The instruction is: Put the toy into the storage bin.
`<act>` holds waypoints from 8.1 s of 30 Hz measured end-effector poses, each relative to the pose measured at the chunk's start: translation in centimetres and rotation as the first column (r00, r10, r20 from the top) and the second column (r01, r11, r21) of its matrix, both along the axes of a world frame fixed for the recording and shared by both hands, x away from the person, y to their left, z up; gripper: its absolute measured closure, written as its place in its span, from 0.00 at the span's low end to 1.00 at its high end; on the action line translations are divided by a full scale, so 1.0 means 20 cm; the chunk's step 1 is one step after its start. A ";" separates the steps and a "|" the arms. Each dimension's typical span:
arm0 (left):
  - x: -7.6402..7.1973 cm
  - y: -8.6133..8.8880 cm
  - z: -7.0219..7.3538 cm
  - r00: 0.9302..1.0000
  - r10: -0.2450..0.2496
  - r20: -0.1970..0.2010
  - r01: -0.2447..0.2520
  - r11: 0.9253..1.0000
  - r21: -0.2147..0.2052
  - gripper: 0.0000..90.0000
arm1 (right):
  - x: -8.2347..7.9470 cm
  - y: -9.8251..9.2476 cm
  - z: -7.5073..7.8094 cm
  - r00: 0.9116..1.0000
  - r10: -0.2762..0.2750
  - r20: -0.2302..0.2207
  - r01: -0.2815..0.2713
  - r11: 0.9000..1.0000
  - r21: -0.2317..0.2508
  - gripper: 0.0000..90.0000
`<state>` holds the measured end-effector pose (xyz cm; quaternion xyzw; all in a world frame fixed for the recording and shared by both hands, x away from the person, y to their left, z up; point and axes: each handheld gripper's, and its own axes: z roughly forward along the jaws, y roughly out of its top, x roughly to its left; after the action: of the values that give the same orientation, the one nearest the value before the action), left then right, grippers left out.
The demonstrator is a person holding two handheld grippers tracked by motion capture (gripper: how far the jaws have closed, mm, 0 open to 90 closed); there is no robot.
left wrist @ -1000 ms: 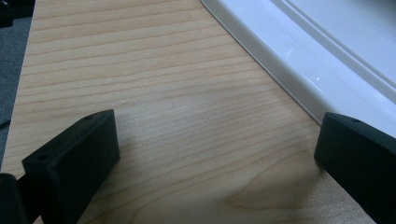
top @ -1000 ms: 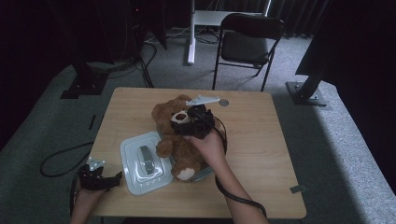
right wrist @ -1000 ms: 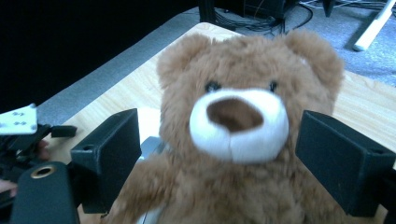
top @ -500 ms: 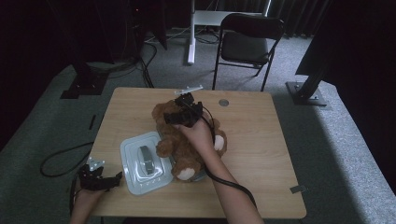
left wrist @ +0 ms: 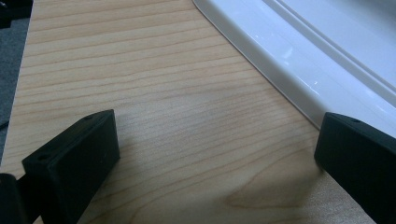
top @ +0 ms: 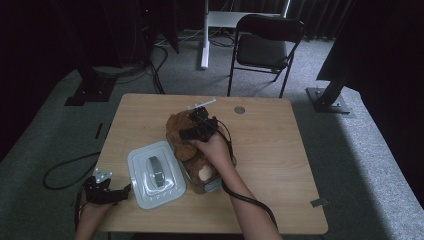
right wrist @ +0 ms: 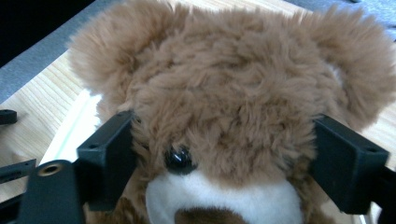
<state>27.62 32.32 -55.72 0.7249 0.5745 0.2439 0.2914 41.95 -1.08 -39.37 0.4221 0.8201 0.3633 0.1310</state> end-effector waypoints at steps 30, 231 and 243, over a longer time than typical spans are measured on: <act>0.00 0.00 0.00 1.000 -0.002 -0.004 0.002 1.000 0.001 0.01 | 0.11 0.08 -0.30 0.975 0.022 -0.221 -0.067 0.979 -0.195 0.29; 0.00 0.00 0.00 1.000 -0.005 -0.004 0.005 1.000 0.003 0.01 | -0.36 -0.25 0.08 0.927 0.365 -0.088 -0.358 0.930 0.080 0.68; 0.00 0.00 0.00 1.000 -0.005 -0.003 0.005 1.000 0.004 0.01 | -0.27 -0.04 -0.23 0.909 0.343 -0.238 -0.383 0.912 -0.147 0.79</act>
<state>27.59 32.33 -55.70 0.7272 0.5727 0.2432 0.2899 36.60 -1.97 -44.00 0.2828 0.9245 0.2552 0.0146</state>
